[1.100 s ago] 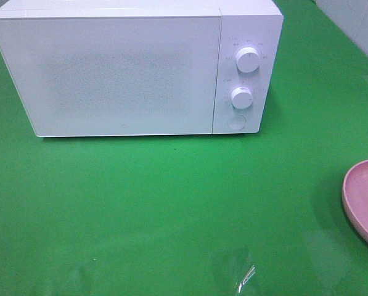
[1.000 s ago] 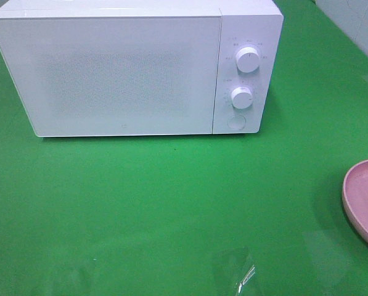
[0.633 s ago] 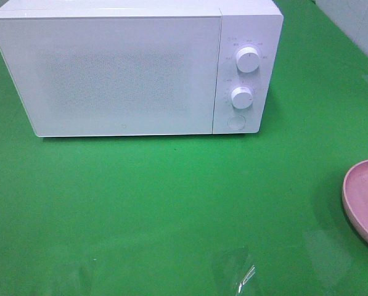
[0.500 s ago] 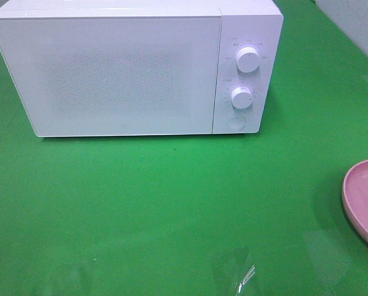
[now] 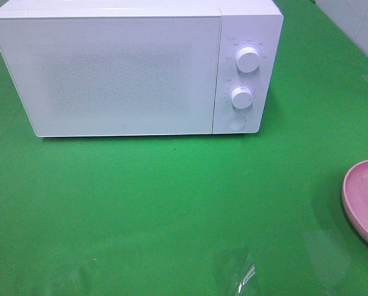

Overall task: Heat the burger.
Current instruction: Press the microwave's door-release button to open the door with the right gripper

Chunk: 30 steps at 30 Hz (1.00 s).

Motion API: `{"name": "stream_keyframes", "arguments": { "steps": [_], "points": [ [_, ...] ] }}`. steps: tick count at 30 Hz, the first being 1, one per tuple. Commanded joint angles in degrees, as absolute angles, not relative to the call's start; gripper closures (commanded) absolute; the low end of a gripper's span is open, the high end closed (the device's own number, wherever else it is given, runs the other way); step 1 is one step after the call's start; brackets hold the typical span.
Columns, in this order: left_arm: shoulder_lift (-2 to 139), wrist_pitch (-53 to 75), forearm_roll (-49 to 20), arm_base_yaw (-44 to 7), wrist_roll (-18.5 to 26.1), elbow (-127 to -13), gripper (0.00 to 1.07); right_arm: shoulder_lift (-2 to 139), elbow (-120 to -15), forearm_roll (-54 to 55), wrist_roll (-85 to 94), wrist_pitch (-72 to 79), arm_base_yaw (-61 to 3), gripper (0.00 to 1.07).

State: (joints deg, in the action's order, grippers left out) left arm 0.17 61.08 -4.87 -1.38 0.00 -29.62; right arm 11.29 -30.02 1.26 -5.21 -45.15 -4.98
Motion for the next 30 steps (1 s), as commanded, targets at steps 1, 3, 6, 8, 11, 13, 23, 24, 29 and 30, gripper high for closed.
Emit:
{"name": "stream_keyframes", "arguments": {
  "steps": [1, 3, 6, 8, 11, 13, 23, 24, 29, 30],
  "points": [
    [0.06, 61.31, -5.27, -1.49, 0.00, -29.62, 0.20, 12.78, -30.48, 1.26, -5.39, -42.57, -4.87, 0.32],
    [0.06, 61.31, -5.27, -1.49, 0.00, -29.62, 0.20, 15.30, -30.48, 1.26, -5.39, -40.22, -4.87, 0.32],
    [0.06, 61.31, -5.27, -1.49, 0.00, -29.62, 0.20, 19.60, -30.48, 1.26, -5.39, -35.01, -4.87, 0.32],
    [0.06, 61.31, -5.27, -1.49, 0.00, -29.62, 0.20, 22.06, -30.48, 1.26, -5.39, -32.37, -4.87, 0.32],
    [0.06, 61.31, -5.27, -1.49, 0.00, -29.62, 0.20, 25.90, -30.48, 1.26, -5.21, -29.28, -4.87, 0.32],
    [0.06, 61.31, -5.27, -1.49, 0.00, -29.62, 0.20, 28.13, -30.48, 1.26, -5.21, -27.56, -4.87, 0.32],
    [0.06, 61.31, -5.27, -1.49, 0.00, -29.62, 0.20, 40.39, -30.48, 1.26, -5.21, -16.50, -4.87, 0.32],
    [0.06, 61.31, -5.27, -1.49, 0.00, -29.62, 0.20, 40.39, -30.48, 1.26, -5.21, -16.50, -4.87, 0.32],
    [0.06, 61.31, -5.27, -1.49, 0.00, -29.62, 0.20, 46.12, -30.48, 1.26, -5.21, -12.26, -4.87, 0.32],
    [0.06, 61.31, -5.27, -1.49, 0.00, -29.62, 0.20, 46.12, -30.48, 1.26, -5.21, -12.26, -4.87, 0.32]
  ]
}}
